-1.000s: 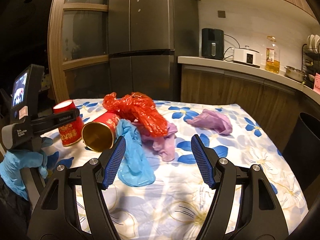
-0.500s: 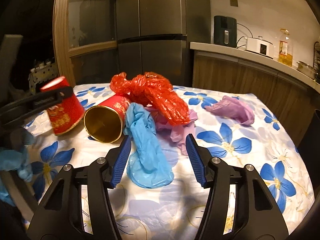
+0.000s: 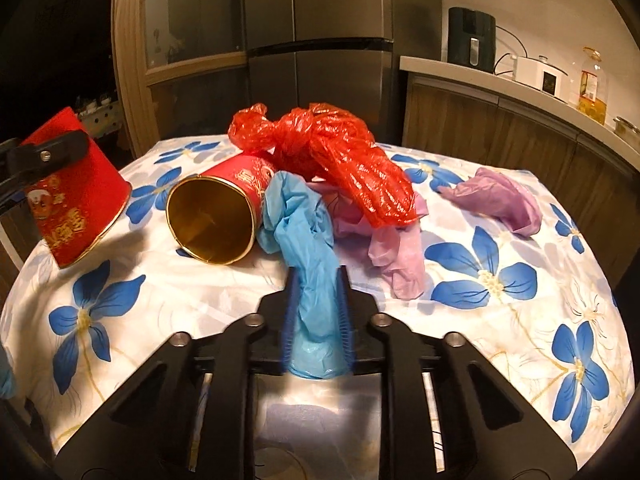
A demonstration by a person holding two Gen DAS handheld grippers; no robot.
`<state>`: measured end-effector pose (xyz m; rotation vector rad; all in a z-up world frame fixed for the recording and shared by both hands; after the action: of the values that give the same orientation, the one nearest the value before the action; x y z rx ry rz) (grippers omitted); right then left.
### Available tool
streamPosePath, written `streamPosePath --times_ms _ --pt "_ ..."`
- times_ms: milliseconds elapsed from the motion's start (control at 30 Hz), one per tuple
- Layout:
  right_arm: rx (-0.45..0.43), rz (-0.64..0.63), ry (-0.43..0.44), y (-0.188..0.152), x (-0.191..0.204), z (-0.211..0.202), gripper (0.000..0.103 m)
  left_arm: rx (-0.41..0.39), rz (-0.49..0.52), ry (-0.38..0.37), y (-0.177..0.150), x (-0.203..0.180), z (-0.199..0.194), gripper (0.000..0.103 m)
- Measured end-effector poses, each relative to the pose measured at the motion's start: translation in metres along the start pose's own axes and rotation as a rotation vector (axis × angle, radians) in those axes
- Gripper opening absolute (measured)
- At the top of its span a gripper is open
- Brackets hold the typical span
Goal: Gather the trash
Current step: 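Grasp the red paper cup with the left gripper while the right gripper grasps the blue glove, then carry the red paper cup and blue glove over the bin with both grippers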
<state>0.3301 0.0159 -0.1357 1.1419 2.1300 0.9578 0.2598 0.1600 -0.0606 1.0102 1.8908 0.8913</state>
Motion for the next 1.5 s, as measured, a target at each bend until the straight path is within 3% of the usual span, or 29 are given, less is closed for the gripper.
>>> streamPosePath --times_ms 67,167,667,1167,1500 --pt "-0.003 -0.001 0.006 0.0 0.0 -0.001 0.004 0.0 0.0 0.001 -0.002 0.0 -0.004 0.05" --pt "-0.03 -0.006 0.008 0.003 0.0 -0.009 0.001 0.004 0.0 0.0 -0.005 0.001 -0.008 0.05" --pt "-0.181 0.056 -0.045 -0.001 -0.038 -0.105 0.001 0.003 0.027 -0.042 -0.02 -0.026 -0.043 0.05" --pt "-0.268 0.12 -0.142 -0.019 -0.097 -0.186 0.001 0.017 0.114 -0.154 -0.047 -0.099 -0.07 0.05" --pt "-0.287 0.181 -0.229 -0.038 -0.158 -0.218 0.001 0.07 0.188 -0.268 -0.079 -0.178 -0.071 0.05"
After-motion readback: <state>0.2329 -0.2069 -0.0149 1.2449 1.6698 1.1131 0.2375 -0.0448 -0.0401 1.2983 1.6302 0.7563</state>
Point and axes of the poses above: each gripper's, at about its wrist camera, not at the fingertips, and z roughly the way its jaws point, x to its left, y to its top, the point moved 7 cm from there along z, roughly the way its jaws point, and after that the axes turned 11 degrees about -z, right-handed, at the moved point
